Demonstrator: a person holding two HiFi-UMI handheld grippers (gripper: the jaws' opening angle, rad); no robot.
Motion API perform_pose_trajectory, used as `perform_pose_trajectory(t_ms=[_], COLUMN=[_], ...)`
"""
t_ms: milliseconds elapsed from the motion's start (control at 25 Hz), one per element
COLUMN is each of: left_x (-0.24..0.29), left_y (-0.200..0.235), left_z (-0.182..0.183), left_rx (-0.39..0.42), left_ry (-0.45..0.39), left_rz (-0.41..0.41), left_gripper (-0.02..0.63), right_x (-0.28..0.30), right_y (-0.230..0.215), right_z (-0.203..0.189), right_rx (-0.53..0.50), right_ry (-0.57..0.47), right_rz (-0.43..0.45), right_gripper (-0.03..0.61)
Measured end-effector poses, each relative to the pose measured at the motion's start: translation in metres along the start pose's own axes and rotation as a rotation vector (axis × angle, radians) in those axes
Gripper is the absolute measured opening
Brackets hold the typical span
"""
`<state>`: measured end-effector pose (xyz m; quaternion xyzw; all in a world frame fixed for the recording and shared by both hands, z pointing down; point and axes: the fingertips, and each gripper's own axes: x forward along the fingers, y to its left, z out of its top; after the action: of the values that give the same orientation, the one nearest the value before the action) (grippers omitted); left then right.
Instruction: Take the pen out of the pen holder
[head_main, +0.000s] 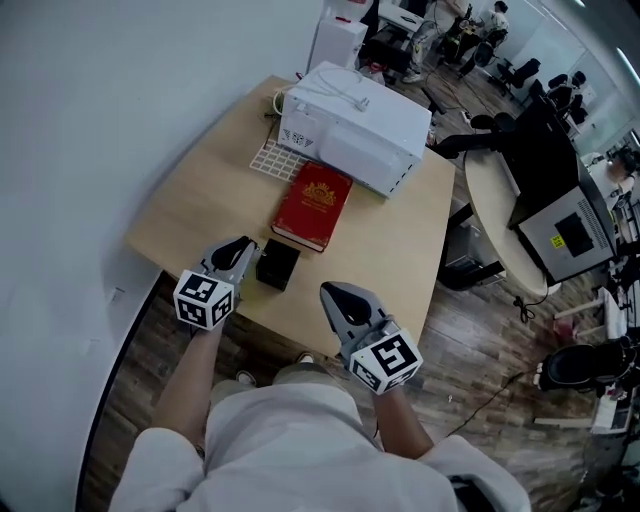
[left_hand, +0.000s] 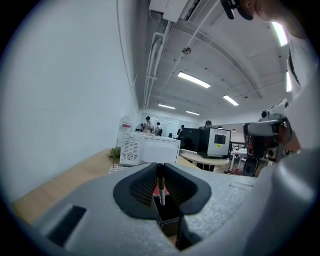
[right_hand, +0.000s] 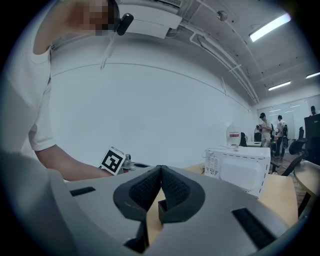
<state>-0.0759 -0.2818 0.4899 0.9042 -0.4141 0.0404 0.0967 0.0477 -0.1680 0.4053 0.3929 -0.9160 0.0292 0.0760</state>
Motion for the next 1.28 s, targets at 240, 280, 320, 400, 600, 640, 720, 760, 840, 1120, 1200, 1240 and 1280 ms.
perform_pose_trajectory(t_ms=[240,280,320,400,600,640,720,760,840,1120,1200,1240,1280], left_x=[-0.017,-0.019,-0.020,-0.022,-0.030,-0.034,-0.041,-0.045,-0.051,-0.081,-0.092,-0.098,-0.105], left_y=[0.000,0.001,0.003,0.005,0.010,0.011,0.014,0.017,0.022,0.042,0.047,0.049,0.051], left_z=[0.023,0.025,0.026,0.029,0.047,0.053,0.065,0.072,0.086,0.132,0.144,0.149,0.154], left_rx=[0.004,0.004,0.005,0.004,0.018,0.020,0.024,0.029,0.038,0.069,0.078,0.081,0.083], left_ry=[-0.063,-0.071,-0.077,-0.088,-0.124,-0.134,-0.156,-0.168,-0.192,-0.267,-0.295,-0.307,-0.319], left_rz=[0.018,0.022,0.028,0.037,0.060,0.069,0.090,0.100,0.119,0.175,0.192,0.200,0.209], left_gripper=[0.054,0.054,0.052,0.053,0.054,0.054,0.054,0.054,0.054,0.053,0.054,0.052,0.052], right_x=[-0.005,-0.005,-0.005,-0.005,-0.004,-0.003,-0.002,-0.001,0.001,0.012,0.016,0.018,0.019], right_y=[0.003,0.002,0.001,-0.002,-0.018,-0.022,-0.030,-0.034,-0.045,-0.073,-0.077,-0.078,-0.078], right_z=[0.012,0.012,0.012,0.011,0.013,0.014,0.019,0.021,0.026,0.046,0.051,0.053,0.055], right_rx=[-0.016,-0.017,-0.017,-0.006,0.007,0.005,0.005,0.005,0.006,-0.020,-0.034,-0.037,-0.038], right_ry=[-0.024,-0.026,-0.027,-0.034,-0.041,-0.040,-0.048,-0.053,-0.061,-0.083,-0.084,-0.085,-0.088], right_rz=[-0.009,-0.012,-0.014,-0.015,-0.031,-0.033,-0.034,-0.038,-0.051,-0.084,-0.089,-0.090,-0.090], right_gripper=[0.003,0.003,0.003,0.003,0.003,0.003,0.003,0.003,0.003,0.003,0.003,0.003,0.003])
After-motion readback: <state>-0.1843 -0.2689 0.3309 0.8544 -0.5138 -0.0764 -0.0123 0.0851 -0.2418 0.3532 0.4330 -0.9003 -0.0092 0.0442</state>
